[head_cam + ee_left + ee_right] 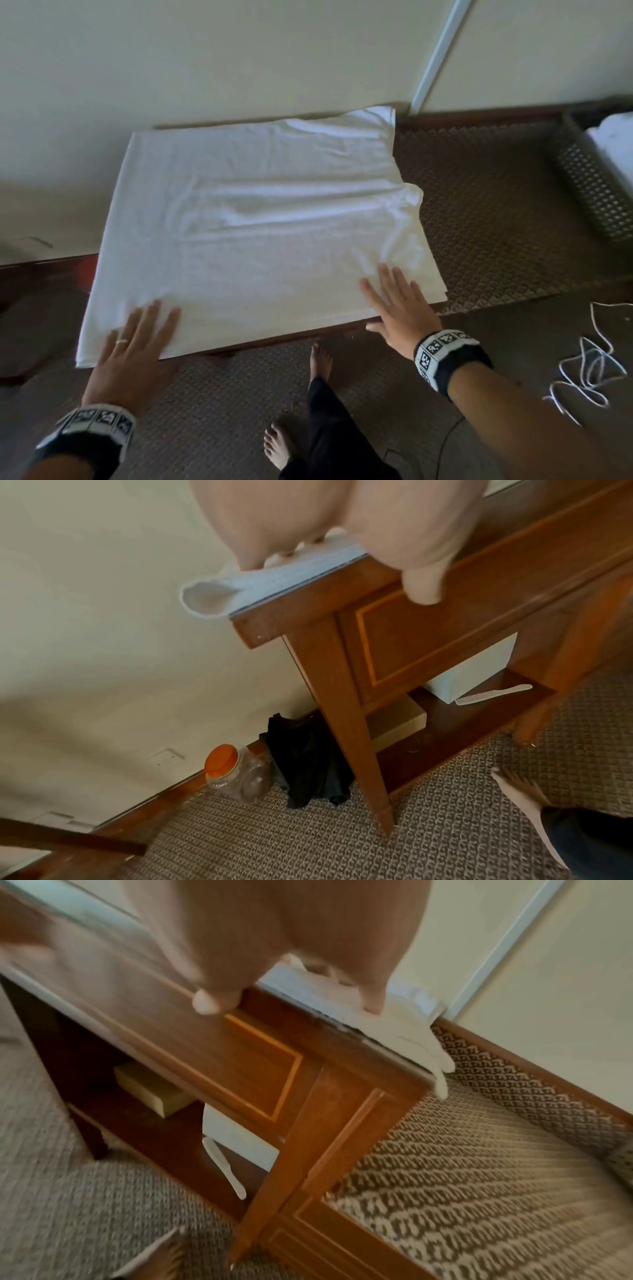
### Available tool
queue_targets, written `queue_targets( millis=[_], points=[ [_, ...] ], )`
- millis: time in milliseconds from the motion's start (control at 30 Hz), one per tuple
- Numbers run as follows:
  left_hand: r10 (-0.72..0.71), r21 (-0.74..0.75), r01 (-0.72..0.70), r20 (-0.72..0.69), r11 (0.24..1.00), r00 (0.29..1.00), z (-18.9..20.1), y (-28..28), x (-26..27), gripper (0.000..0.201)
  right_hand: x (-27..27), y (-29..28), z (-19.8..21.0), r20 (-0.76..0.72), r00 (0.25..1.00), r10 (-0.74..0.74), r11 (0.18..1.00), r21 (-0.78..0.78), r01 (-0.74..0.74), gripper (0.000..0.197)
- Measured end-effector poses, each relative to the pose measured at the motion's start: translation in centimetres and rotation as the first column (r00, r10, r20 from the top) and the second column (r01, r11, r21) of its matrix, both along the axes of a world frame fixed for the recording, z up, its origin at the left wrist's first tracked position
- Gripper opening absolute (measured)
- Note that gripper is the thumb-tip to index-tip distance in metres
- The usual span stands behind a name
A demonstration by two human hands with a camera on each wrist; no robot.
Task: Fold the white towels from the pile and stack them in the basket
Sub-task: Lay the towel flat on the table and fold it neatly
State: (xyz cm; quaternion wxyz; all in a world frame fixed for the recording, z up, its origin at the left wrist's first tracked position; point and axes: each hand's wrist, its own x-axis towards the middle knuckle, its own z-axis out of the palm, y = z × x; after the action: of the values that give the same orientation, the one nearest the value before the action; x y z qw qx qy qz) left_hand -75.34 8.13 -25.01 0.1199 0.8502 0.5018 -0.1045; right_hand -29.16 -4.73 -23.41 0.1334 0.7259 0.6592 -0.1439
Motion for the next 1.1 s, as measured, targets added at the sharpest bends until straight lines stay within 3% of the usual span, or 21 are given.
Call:
queue_targets(
  millis=[100,200,267,367,433,500,600,700,767,933,1100],
  points=[
    [0.022,0.036,-0.022,0.005,0.999,1.0,0.4,-1.2,-0.7,0.104,-0.1,-1.8,-0.1,0.048,0.998,0.043,0.996,0.082,-0.047,0.09],
    [-0.076,0.143,0.069,0.047,0.987,0.996,1.3,-2.6,-1.0,0.061,0.6,-2.9,0.6,0.117,0.991,0.072,0.98,0.178,-0.092,0.076],
    [-0.116,0.171,0.11,0.024,0.979,0.993,1.8,-2.6,-1.0,0.052,0.8,-2.6,2.1,0.152,0.988,0.032,0.981,0.186,-0.06,0.059],
    [0.009,0.042,-0.006,-0.075,0.999,0.997,3.0,-1.2,-0.8,0.071,0.5,-2.0,4.8,0.158,0.984,-0.086,0.994,0.077,0.075,0.027],
    [0.135,0.014,-0.135,-0.062,0.991,0.989,4.0,-0.7,-0.6,0.062,0.3,-1.5,5.8,0.198,0.973,-0.121,0.992,-0.018,0.127,0.017],
    [0.198,-0.037,-0.204,-0.12,0.978,0.973,5.4,-0.4,0.0,0.046,0.4,-0.9,6.4,0.244,0.959,-0.146,0.98,-0.095,0.173,0.02],
    [0.115,-0.073,-0.139,-0.265,0.988,0.957,6.8,0.7,0.9,0.035,0.9,0.1,6.9,0.271,0.943,-0.194,0.949,-0.194,0.25,0.024],
    [0.037,-0.258,-0.131,-0.338,0.957,0.941,6.9,2.7,1.3,0.035,2.0,1.4,7.1,0.246,0.948,-0.202,0.931,-0.252,0.264,0.024],
    [0.063,-0.285,-0.171,-0.352,0.943,0.934,7.3,4.5,1.7,0.037,2.7,2.8,7.3,0.239,0.948,-0.21,0.93,-0.251,0.269,0.025],
    [0.172,-0.152,-0.231,-0.327,0.961,0.929,7.8,11.5,2.3,0.042,4.9,8.4,9.0,0.278,0.939,-0.201,0.949,-0.184,0.257,0.026],
    [0.19,-0.061,-0.218,-0.303,0.974,0.934,9.0,18.3,3.9,0.032,7.3,15.7,9.9,0.271,0.94,-0.206,0.964,-0.11,0.243,0.023]
  ],
)
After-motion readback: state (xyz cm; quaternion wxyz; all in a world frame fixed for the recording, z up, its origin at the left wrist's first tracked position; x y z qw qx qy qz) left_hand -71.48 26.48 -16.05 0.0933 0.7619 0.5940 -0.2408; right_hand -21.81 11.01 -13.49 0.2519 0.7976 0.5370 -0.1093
